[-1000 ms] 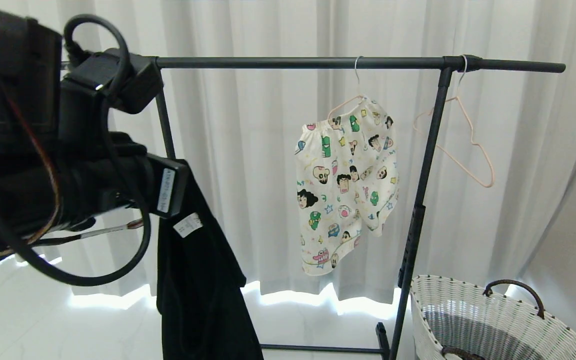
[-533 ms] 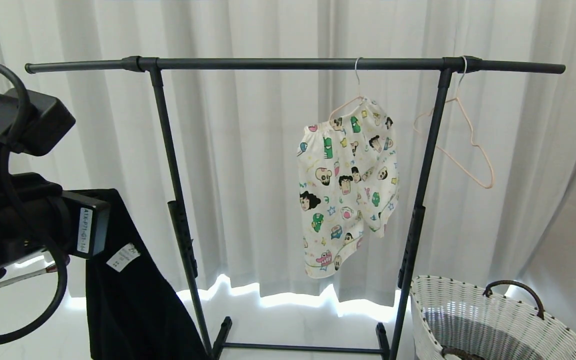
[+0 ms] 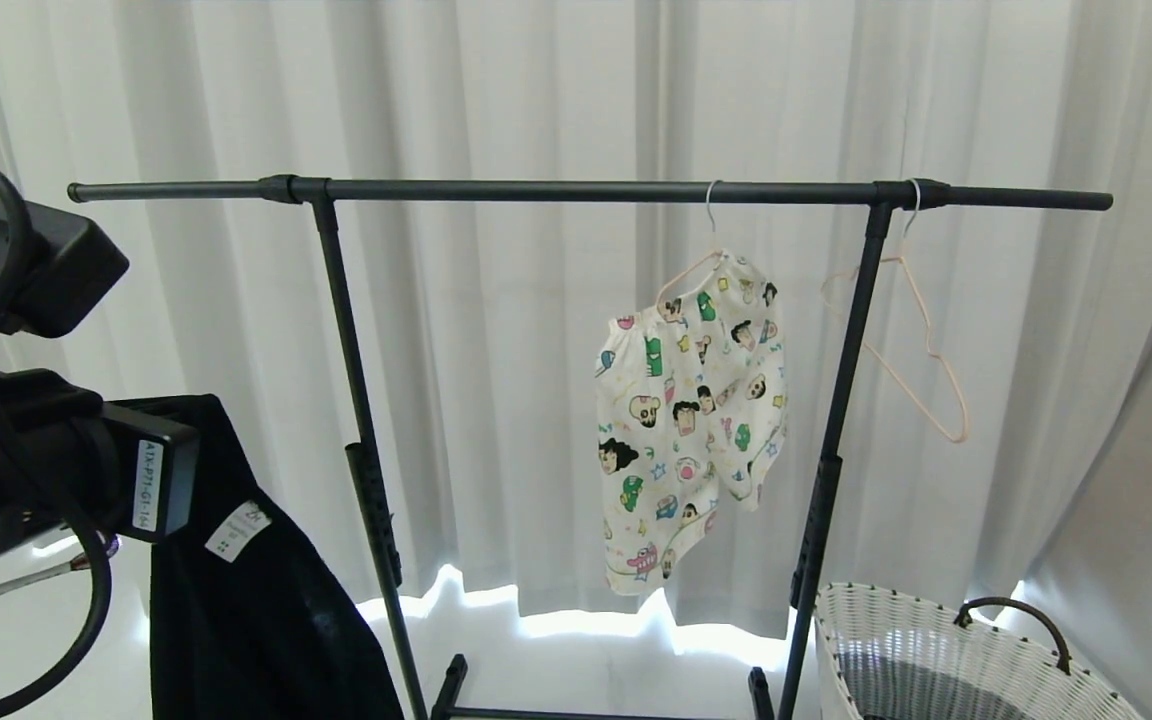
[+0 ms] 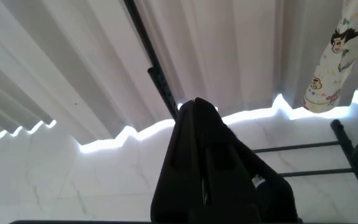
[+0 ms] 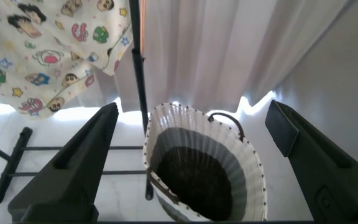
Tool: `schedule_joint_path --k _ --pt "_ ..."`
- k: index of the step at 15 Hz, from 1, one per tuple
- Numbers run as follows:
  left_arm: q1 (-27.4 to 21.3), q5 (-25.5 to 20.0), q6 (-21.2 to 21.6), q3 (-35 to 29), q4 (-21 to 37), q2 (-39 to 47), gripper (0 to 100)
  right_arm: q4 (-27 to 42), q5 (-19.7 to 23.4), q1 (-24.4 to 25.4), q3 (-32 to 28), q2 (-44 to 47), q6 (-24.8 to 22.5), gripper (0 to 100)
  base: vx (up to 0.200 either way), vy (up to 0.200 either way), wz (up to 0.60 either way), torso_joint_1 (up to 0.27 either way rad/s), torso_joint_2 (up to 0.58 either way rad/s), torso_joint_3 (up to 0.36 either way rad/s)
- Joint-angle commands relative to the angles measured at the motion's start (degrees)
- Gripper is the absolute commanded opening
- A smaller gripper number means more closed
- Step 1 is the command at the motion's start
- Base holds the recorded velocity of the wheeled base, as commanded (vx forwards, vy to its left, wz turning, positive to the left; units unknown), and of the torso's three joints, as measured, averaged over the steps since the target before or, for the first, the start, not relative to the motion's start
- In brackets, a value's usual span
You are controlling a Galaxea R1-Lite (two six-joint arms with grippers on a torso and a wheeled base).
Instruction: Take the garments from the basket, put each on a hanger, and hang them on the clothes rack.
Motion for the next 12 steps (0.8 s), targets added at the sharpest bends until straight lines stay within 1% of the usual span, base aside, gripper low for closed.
schedule_joint_path --k 1,3,9,11,12 --pt "0.09 1.13 0.08 0.96 0.02 -0.73 0 0.02 0.00 0.03 0.10 0.32 -0.03 100 0.000 0.000 0.00 0.203 -0.48 -0.271" --pt "0.00 2.71 0.08 1.31 0.02 -1.17 0 0.02 0.00 0.03 0.10 0.32 -0.11 100 0.000 0.000 0.00 0.210 -0.49 -0.281" --pt "0.00 2.80 0.08 1.49 0.02 -1.79 0 0.02 -0.17 -0.06 0.18 1.47 -0.11 100 0.000 0.000 0.00 0.231 -0.51 -0.286" --pt "0.00 2.80 0.17 1.49 0.02 -1.70 0 -0.07 -0.17 -0.06 0.45 1.47 -1.43 100 0.000 0.000 0.00 0.256 -0.54 -0.293" --pt "0.09 2.89 0.17 1.49 0.02 -1.61 0 -0.07 -0.17 -0.06 0.36 1.47 -2.75 100 0.000 0.000 0.00 0.149 -0.32 -0.163"
